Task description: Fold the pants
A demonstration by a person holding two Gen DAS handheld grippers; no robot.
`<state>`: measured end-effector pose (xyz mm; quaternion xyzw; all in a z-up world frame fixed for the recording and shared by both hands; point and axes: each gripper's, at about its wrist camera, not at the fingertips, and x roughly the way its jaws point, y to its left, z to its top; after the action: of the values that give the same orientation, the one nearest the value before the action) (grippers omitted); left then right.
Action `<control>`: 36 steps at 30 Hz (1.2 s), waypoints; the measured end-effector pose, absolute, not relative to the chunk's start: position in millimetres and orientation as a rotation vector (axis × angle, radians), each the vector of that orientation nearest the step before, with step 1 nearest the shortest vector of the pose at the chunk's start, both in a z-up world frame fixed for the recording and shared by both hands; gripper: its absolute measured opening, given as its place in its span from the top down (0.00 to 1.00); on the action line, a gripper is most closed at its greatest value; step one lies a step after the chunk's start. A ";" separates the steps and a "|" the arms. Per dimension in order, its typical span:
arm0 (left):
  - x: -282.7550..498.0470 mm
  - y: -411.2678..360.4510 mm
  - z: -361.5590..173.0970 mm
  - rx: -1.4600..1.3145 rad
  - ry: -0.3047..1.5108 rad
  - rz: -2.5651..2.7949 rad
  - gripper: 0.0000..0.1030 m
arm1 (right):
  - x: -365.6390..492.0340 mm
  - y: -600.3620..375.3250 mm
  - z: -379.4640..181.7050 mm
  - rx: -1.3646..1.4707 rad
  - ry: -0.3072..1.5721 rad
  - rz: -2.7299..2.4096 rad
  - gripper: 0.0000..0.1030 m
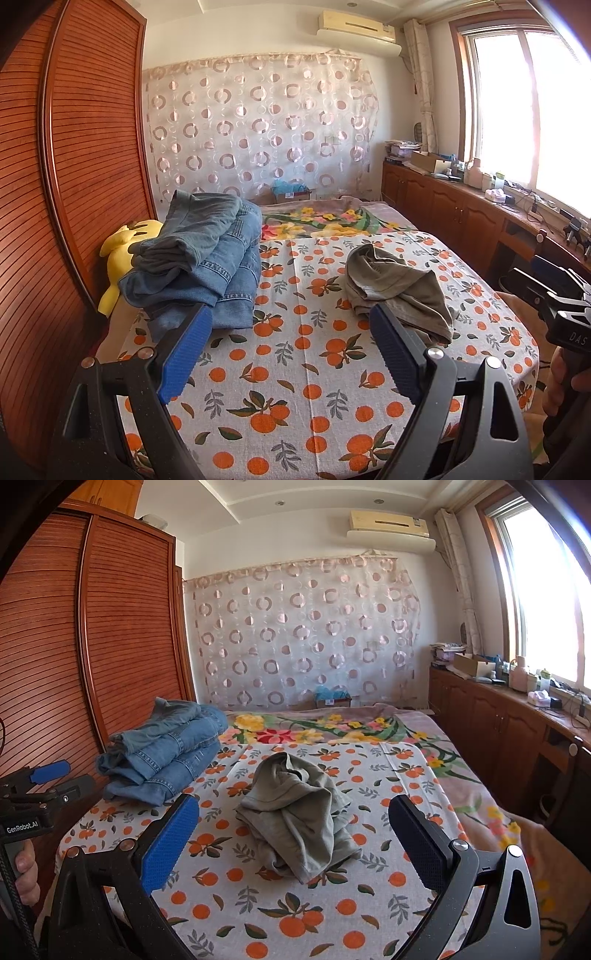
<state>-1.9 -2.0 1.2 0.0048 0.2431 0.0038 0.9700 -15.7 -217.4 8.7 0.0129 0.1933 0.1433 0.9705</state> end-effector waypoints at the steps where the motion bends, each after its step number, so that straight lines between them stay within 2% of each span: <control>1: -1.7 -2.2 1.2 0.008 0.492 0.007 0.15 | -16.0 -217.6 8.9 0.026 0.391 0.290 0.01; 36: -7.6 -15.8 15.3 0.010 0.481 0.002 0.15 | -17.0 -218.1 9.0 0.027 0.389 0.295 0.01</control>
<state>-7.6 -15.8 15.3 0.0047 0.2381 0.0008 0.9712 -17.0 -218.1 9.0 0.0133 0.1928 0.1462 0.9702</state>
